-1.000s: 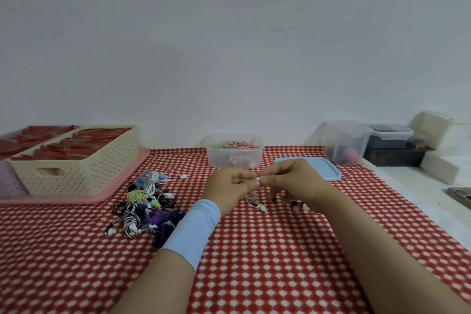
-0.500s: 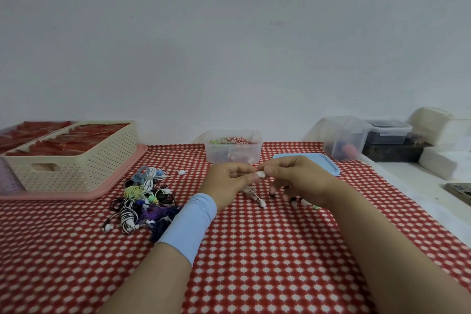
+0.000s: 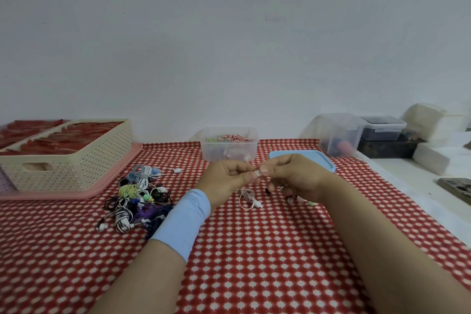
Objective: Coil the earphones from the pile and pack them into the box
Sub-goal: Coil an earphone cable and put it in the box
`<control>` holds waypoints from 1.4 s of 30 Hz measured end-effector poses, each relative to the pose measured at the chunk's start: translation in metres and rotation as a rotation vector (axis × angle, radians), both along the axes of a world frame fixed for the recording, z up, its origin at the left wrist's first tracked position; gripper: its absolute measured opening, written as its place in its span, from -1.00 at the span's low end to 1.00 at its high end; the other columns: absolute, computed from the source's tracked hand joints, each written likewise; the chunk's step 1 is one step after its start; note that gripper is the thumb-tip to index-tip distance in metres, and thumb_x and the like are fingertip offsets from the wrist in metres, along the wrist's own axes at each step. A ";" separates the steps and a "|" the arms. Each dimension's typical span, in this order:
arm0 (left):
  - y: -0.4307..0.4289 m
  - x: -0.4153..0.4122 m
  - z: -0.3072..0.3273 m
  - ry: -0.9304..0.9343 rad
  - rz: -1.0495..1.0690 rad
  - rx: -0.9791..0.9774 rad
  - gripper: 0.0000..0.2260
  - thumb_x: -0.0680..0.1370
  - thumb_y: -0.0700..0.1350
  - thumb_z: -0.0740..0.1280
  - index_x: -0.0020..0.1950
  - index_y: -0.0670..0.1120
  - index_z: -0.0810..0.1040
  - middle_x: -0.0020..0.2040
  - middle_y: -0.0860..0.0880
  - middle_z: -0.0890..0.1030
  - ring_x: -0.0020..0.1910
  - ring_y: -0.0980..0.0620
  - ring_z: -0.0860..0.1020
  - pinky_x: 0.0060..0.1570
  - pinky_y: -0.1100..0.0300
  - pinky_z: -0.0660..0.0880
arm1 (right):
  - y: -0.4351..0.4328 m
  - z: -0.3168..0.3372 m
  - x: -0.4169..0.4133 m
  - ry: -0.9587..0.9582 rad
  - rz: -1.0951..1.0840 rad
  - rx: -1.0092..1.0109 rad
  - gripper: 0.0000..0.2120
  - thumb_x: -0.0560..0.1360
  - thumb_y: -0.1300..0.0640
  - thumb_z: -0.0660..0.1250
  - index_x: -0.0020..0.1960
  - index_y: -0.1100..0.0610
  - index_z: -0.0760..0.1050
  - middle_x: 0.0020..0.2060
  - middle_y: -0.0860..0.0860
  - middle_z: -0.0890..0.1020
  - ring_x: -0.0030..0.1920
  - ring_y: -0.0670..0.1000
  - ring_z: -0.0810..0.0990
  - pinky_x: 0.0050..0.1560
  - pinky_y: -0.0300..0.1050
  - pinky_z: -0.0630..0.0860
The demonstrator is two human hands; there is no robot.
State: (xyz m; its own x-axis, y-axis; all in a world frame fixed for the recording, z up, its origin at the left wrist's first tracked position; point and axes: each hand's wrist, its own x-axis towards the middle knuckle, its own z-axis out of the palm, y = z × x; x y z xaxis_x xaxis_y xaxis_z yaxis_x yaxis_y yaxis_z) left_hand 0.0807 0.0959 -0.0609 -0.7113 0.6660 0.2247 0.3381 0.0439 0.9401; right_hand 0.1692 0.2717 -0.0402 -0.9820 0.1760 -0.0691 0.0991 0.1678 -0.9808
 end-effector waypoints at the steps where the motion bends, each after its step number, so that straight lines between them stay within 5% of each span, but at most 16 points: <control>1: 0.001 0.000 0.000 -0.005 0.016 0.010 -0.91 0.51 -0.15 0.46 0.00 -0.01 0.67 -0.10 0.03 0.73 -0.06 0.17 0.68 -0.05 0.37 0.53 | 0.000 0.002 0.001 0.012 -0.012 0.027 -0.81 0.38 0.04 0.52 -0.04 0.09 0.72 -0.12 0.08 0.73 -0.33 -0.03 0.60 -0.45 -0.23 0.28; 8: 0.006 -0.003 -0.005 0.250 0.286 -0.115 -0.89 0.55 -0.06 0.42 0.06 0.06 0.60 -0.07 0.13 0.63 -0.08 0.21 0.56 -0.13 0.42 0.41 | 0.028 0.008 0.013 0.068 -0.253 0.520 -0.91 0.51 0.10 0.47 -0.16 0.04 0.73 -0.18 -0.08 0.75 -0.38 -0.08 0.59 -0.16 -0.11 0.65; 12: 0.003 -0.004 -0.004 0.351 0.233 -0.178 -0.70 0.60 -0.07 0.34 0.32 0.13 0.54 0.04 0.15 0.56 0.00 0.21 0.51 -0.03 0.41 0.41 | 0.042 0.010 0.021 -0.003 -0.245 0.641 -0.88 0.52 0.14 0.46 -0.13 -0.05 0.70 -0.16 -0.18 0.70 -0.24 -0.17 0.58 -0.11 -0.19 0.53; 14: 0.004 -0.004 -0.005 0.385 0.208 -0.190 -0.73 0.60 -0.08 0.35 0.28 0.12 0.60 0.08 0.15 0.58 0.03 0.22 0.52 0.03 0.44 0.41 | 0.047 0.012 0.024 -0.041 -0.232 0.673 -0.83 0.52 0.17 0.46 -0.14 -0.09 0.70 -0.11 -0.18 0.69 -0.10 -0.17 0.58 0.07 -0.12 0.52; 17: 0.003 -0.004 -0.007 0.355 0.215 -0.190 -0.80 0.53 -0.10 0.44 0.13 0.10 0.66 -0.05 0.20 0.61 -0.08 0.26 0.54 -0.14 0.53 0.42 | 0.051 0.009 0.023 -0.107 -0.213 0.745 -0.79 0.50 0.20 0.47 -0.17 -0.11 0.71 -0.10 -0.17 0.71 0.03 -0.09 0.60 0.22 -0.05 0.51; 21: 0.004 -0.003 -0.007 0.334 0.228 -0.215 -0.80 0.46 -0.08 0.51 0.06 0.07 0.66 -0.12 0.15 0.63 -0.11 0.19 0.56 -0.14 0.41 0.47 | 0.051 0.004 0.019 -0.118 -0.219 0.772 -0.80 0.48 0.18 0.49 -0.19 -0.12 0.72 -0.13 -0.17 0.72 0.03 -0.08 0.61 0.18 -0.08 0.50; 26: 0.004 0.001 -0.003 0.326 0.190 -0.254 -0.82 0.41 -0.13 0.56 -0.01 0.02 0.71 -0.19 0.16 0.65 -0.26 0.37 0.56 -0.28 0.57 0.43 | 0.053 -0.006 0.009 -0.169 -0.299 0.852 -0.93 0.50 0.08 0.48 -0.08 -0.02 0.74 -0.11 -0.11 0.71 -0.05 -0.07 0.60 0.04 -0.13 0.52; 30: 0.001 0.002 -0.001 0.343 0.181 -0.280 -0.76 0.41 -0.10 0.55 0.06 0.05 0.69 -0.17 0.14 0.66 -0.20 0.25 0.59 -0.18 0.49 0.46 | 0.050 -0.009 0.003 -0.246 -0.251 0.910 -0.94 0.44 0.04 0.52 -0.16 -0.01 0.76 -0.23 -0.10 0.73 -0.14 -0.10 0.62 -0.13 -0.21 0.53; 33: 0.000 0.001 -0.001 0.334 0.183 -0.249 -0.76 0.41 -0.12 0.55 0.06 0.07 0.69 -0.16 0.13 0.66 -0.17 0.23 0.60 -0.17 0.47 0.46 | 0.049 -0.007 0.002 -0.258 -0.250 0.915 -0.95 0.42 0.03 0.53 -0.16 -0.01 0.76 -0.23 -0.10 0.72 -0.11 -0.08 0.63 -0.06 -0.16 0.58; 37: -0.002 -0.003 -0.002 0.353 0.189 -0.277 -0.78 0.40 -0.11 0.56 0.02 0.06 0.70 -0.18 0.13 0.68 -0.19 0.24 0.61 -0.12 0.40 0.51 | 0.041 -0.005 0.003 -0.110 -0.307 0.800 -0.97 0.46 0.07 0.51 -0.12 -0.03 0.73 -0.17 -0.13 0.72 -0.10 -0.10 0.64 -0.04 -0.16 0.58; 42: -0.007 -0.012 -0.002 0.461 0.264 -0.406 -0.76 0.49 0.00 0.47 0.15 0.13 0.65 0.02 0.12 0.65 -0.02 0.18 0.56 0.12 0.19 0.51 | 0.012 0.000 0.000 0.055 -0.215 0.571 -0.95 0.49 0.18 0.47 -0.12 0.06 0.68 -0.24 -0.03 0.73 -0.41 -0.19 0.60 -0.35 -0.28 0.51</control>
State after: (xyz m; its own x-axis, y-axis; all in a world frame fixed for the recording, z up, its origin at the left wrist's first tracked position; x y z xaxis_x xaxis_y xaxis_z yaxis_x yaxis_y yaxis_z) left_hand 0.0686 0.0885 -0.0633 -0.7533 0.5784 0.3131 0.6307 0.5002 0.5933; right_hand 0.1691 0.2838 -0.0400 -0.9198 0.3649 0.1440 0.1412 0.6505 -0.7463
